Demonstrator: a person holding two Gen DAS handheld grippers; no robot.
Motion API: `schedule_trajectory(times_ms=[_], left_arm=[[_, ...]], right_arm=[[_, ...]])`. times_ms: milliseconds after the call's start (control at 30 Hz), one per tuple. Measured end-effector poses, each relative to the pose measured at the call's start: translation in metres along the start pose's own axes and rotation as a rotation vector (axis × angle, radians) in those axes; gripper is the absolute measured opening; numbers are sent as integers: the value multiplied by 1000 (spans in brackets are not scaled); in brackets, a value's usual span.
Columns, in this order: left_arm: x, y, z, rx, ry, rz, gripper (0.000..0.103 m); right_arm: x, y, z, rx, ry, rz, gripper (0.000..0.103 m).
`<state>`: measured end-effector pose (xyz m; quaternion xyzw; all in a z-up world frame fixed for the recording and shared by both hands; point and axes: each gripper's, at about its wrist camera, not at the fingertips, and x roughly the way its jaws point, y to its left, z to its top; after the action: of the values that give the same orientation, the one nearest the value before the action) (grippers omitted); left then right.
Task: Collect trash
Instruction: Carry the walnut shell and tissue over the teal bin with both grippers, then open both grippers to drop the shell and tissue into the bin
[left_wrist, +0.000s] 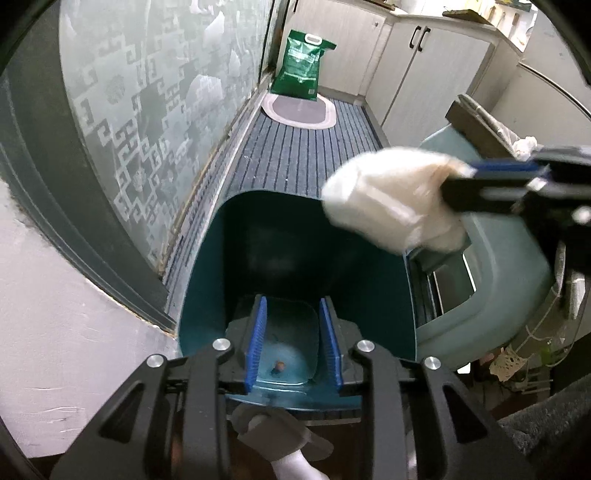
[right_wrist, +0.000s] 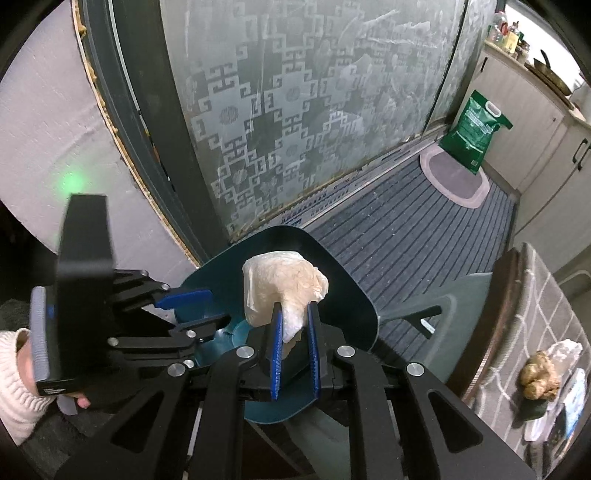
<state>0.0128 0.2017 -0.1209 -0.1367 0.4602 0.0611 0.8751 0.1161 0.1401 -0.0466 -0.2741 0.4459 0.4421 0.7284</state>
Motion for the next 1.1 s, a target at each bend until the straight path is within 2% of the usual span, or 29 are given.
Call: schedule_trajectory(times_ms=[333, 667, 933, 967, 1000, 1033, 1067, 1100], left_arm=[[-49, -5, 6, 23, -109, 11, 16], [-91, -11, 16, 26, -203, 24, 13], [-115, -16, 20, 36, -257, 24, 12], [-118, -18, 21, 39, -264, 24, 12], [-124, -21, 22, 46, -277, 24, 12], [-127, -22, 22, 51, -286, 24, 12], [-131, -24, 22, 55, -294, 24, 12], [-135, -25, 22, 58, -303, 24, 12]], right_arm=[[44, 11, -16, 7, 87, 14, 12], [68, 23, -31, -6, 141, 32, 12], [93, 27, -43, -32, 198, 9, 13], [97, 28, -46, -40, 212, -1, 16], [100, 28, -48, -45, 224, -3, 27], [102, 27, -50, -46, 226, -4, 32], [102, 28, -53, -46, 226, -7, 37], [103, 28, -55, -50, 229, -6, 37]])
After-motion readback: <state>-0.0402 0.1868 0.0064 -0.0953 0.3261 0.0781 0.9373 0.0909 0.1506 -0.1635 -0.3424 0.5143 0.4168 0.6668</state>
